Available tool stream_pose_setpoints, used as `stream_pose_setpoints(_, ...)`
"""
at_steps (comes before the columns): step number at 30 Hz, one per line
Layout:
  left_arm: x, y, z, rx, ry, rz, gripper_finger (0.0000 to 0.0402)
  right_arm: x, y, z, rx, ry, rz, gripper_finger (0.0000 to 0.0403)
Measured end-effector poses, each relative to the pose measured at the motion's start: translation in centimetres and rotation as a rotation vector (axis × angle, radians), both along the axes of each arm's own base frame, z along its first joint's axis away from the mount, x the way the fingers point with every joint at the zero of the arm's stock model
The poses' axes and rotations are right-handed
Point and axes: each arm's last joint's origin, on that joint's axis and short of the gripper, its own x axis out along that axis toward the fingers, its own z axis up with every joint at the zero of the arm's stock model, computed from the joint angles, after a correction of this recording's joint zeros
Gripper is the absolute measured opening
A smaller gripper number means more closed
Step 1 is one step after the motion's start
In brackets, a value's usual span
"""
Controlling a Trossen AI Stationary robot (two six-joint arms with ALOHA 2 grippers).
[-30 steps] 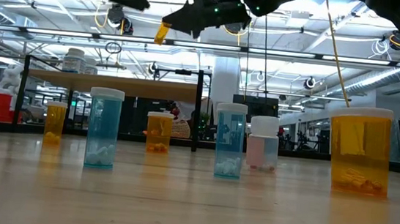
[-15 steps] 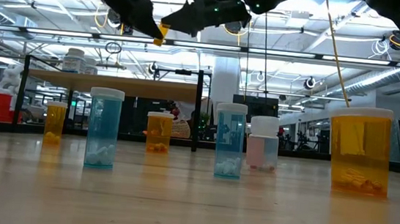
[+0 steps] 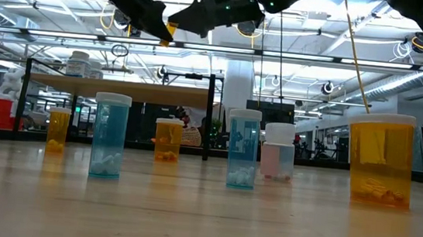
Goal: Pick and place medicine bottles onto shelf by color
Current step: Put the right small orange pill bottle on the shelf
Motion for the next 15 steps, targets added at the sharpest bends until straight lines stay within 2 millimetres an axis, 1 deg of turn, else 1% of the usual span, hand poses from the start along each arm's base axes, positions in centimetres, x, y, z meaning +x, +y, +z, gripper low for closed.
stream_pose_setpoints(4, 0.00, 0.01, -0.03, -0.005, -0.002, 0.005, 0.0120, 0.00, 0.00, 0.00, 0.012, 0.001, -0.003, 0.0121)
stream_pose_setpoints(7, -0.01, 0.01, -0.03, -0.006, -0.004, 0.007, 0.0109, 0.00, 0.00, -0.01, 0.021, 0.003, -0.005, 0.0121)
stream_pose_setpoints(12, -0.02, 0.00, -0.05, -0.023, -0.014, 0.013, 0.0108, 0.00, 0.01, -0.01, 0.031, 0.004, -0.006, 0.0122)
stream_pose_setpoints(15, -0.16, -0.09, 0.03, -0.035, -0.021, 0.014, 0.0110, 0.00, 0.01, 0.00, 0.063, 0.006, -0.014, 0.0137)
